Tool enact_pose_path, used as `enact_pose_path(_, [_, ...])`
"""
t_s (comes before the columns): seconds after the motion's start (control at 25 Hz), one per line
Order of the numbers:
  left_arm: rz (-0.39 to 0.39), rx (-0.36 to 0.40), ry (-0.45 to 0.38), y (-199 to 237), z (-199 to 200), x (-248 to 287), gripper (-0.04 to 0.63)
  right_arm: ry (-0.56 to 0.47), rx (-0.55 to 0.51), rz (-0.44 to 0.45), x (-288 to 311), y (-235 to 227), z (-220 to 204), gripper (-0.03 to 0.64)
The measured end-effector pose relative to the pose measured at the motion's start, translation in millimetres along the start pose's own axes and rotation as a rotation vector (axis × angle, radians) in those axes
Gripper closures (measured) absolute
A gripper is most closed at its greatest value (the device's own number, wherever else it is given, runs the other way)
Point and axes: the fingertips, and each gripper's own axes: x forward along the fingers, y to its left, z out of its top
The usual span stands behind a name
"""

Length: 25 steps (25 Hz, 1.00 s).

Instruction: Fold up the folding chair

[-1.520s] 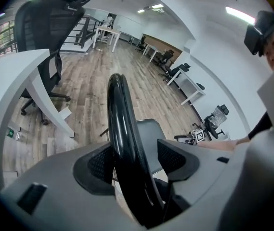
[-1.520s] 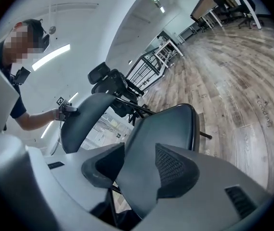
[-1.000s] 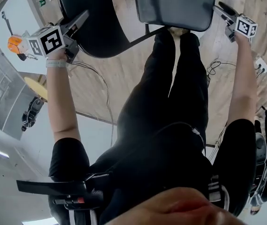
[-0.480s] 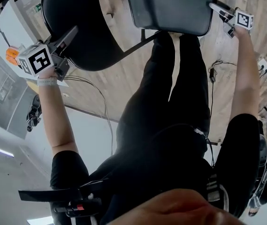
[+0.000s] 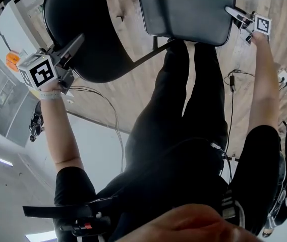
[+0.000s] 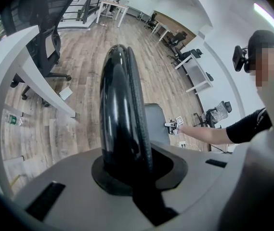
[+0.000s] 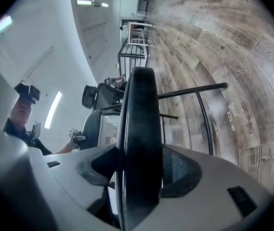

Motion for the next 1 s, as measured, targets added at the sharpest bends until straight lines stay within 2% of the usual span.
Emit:
enact_pose_path(0.32, [0.016, 0.011, 0.012, 0.6, -0.2, -11.1, 0.540, 0.052, 0.001, 0.054, 11.2, 30.1, -0.4, 0.362])
enact_pose_path(0.6, [0.055, 0.022, 0.004, 10.9, -3.2, -57.4, 0.540, 0.161, -0.025, 0.190, 55.8, 124.4, -13.1, 0.362])
enact_pose_path(0.88, [0.086, 0.048, -0.003, 21.9, -3.2, -97.6, 0.540, 0.223, -0.065, 0.224, 101.0, 199.6, -24.8, 0.362])
enact_pose_path(1.0, [0.098, 0.057, -0.008, 24.8, -4.2, -111.9, 0.538, 0.231, -0.066, 0.261, 125.3, 231.8, -31.7, 0.404])
